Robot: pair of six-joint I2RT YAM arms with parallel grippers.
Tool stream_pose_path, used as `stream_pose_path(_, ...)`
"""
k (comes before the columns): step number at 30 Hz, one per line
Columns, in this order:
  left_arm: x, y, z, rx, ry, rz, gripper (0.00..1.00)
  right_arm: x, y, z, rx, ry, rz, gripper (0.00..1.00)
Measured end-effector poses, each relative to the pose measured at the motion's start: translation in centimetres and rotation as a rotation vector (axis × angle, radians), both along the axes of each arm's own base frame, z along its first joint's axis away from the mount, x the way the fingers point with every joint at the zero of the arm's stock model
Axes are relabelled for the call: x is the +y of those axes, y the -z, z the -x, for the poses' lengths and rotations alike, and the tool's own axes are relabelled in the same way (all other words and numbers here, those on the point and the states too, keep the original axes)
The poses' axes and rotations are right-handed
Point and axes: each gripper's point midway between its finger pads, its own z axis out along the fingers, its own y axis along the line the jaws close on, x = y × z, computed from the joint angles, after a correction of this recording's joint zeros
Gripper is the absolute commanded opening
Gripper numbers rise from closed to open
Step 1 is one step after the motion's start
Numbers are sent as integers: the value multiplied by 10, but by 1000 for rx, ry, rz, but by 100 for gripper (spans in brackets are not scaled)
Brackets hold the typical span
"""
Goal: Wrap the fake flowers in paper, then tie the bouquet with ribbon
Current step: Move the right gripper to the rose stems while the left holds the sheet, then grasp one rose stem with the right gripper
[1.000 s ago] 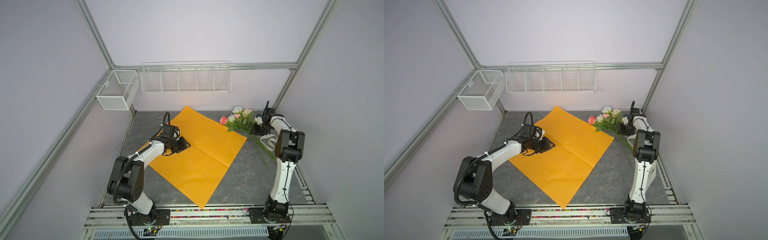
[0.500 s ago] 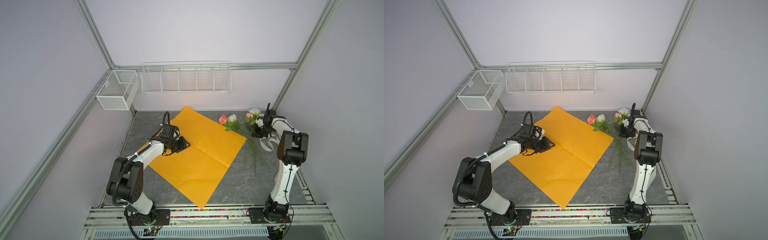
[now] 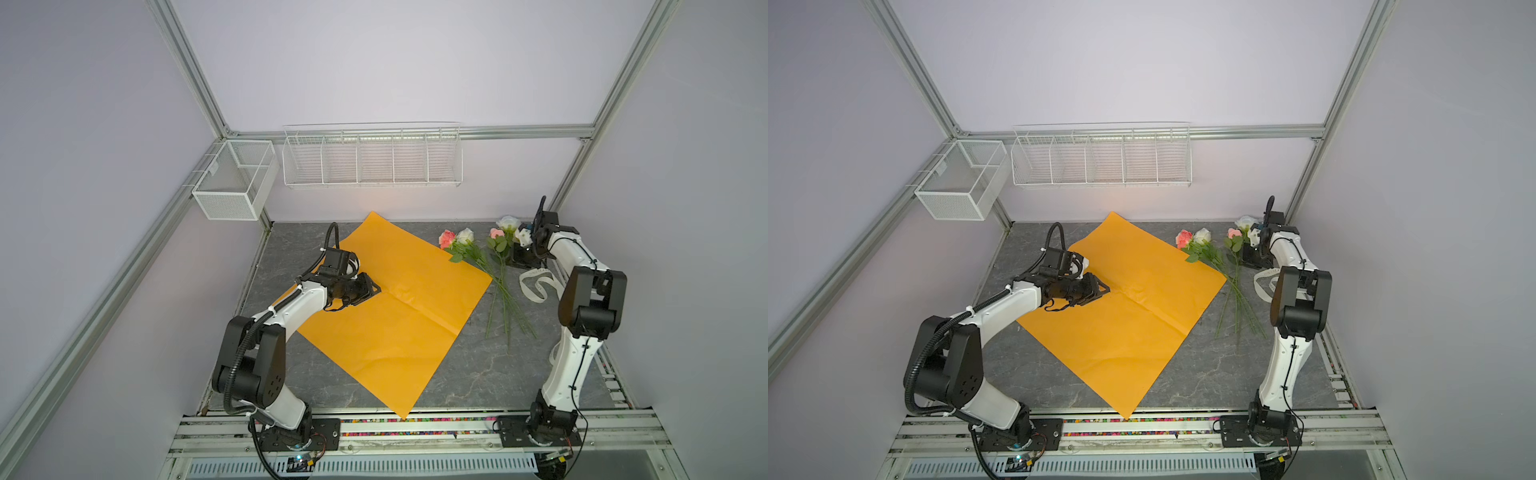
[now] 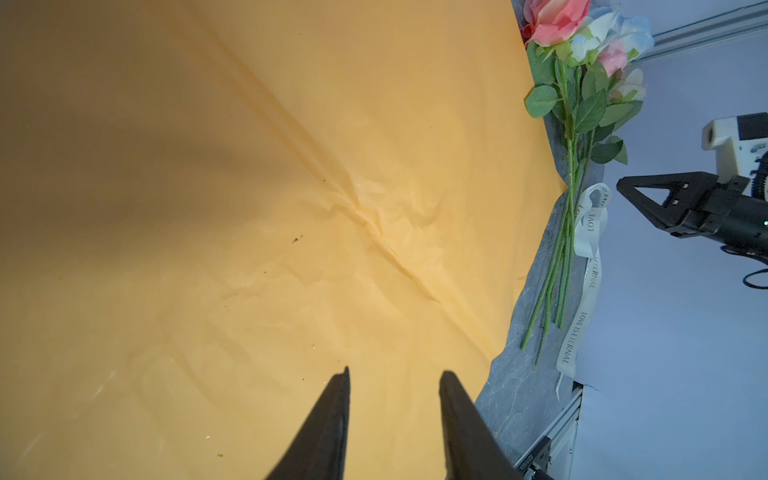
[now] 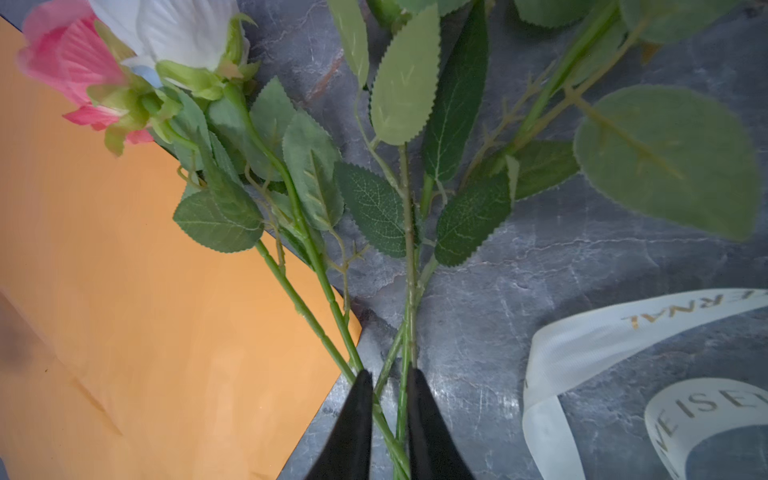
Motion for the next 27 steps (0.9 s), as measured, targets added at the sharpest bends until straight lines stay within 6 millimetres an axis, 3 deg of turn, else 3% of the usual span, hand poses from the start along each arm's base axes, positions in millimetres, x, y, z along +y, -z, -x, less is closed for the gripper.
stream_pose_path(9, 0, -3, 1, -5, 1, 4, 37, 6, 45, 2, 115, -27, 124, 22)
stream_pose_path(18, 0, -3, 1, -4, 1, 5, 37, -3, 44, 3, 115, -17, 186, 25)
stream_pose_path(27, 0, -3, 1, -2, -3, 8, 37, -15, 29, 8, 81, 11, 230, 23)
